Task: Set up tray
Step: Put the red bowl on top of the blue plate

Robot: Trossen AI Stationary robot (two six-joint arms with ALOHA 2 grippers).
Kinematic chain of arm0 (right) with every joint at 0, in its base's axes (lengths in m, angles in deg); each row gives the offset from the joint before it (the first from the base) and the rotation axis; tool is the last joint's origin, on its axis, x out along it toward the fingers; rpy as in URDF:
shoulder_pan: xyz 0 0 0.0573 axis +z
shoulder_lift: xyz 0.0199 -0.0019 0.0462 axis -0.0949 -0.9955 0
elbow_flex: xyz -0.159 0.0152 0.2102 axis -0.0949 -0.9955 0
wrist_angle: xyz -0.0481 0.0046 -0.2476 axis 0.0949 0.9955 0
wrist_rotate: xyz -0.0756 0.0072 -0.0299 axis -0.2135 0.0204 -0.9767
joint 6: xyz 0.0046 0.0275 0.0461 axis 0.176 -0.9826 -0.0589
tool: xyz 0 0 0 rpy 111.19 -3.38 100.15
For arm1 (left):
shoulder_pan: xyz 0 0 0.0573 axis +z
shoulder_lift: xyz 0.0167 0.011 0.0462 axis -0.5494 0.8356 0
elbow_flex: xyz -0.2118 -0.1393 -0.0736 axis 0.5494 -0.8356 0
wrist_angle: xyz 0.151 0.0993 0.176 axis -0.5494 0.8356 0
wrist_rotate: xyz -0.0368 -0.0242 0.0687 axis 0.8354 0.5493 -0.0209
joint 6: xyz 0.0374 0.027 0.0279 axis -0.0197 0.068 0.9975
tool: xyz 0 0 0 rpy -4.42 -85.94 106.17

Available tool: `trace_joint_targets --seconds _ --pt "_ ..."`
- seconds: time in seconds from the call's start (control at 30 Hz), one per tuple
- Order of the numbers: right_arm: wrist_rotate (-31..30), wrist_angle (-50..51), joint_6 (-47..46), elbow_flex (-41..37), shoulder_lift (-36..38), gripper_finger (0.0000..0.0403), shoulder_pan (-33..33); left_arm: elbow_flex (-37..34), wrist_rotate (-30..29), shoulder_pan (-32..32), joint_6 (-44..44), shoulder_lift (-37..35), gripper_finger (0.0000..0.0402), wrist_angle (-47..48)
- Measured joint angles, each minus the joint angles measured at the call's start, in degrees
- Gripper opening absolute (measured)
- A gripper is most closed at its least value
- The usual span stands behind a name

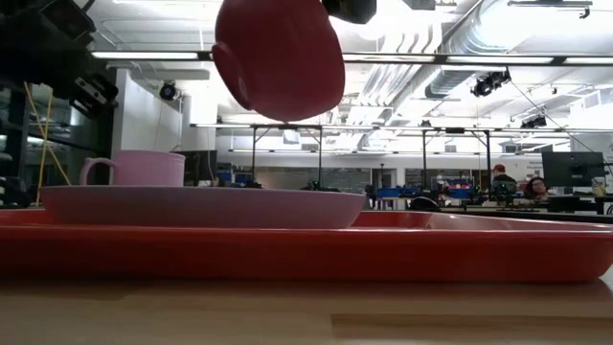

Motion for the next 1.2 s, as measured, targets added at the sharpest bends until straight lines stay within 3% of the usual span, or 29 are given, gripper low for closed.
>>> trace_joint_targets --seconds 0.23,0.47,0.73,1.2 --pt "0.4 -0.2 2.7 0.0 -1.6 0.0000 0.9 0.0 3.8 0.0 -7.3 0.0 0.0058 -5.7" --pt "2.1 0.1 5.9 0.0 -2.7 0.0000 1.4 0.0 4.0 0.0 -22.5 0.0 0.0058 -20.7" --pt "4.5 2.2 13.4 0.0 -2.7 0.0000 2.1 0.0 -2.4 0.0 -38.0 0.0 0.0058 -34.3" --pt "3.0 6.8 34.9 0.0 -2.7 0.0000 3.5 0.0 -12.9 0.0 -53.6 0.0 0.0058 -35.9"
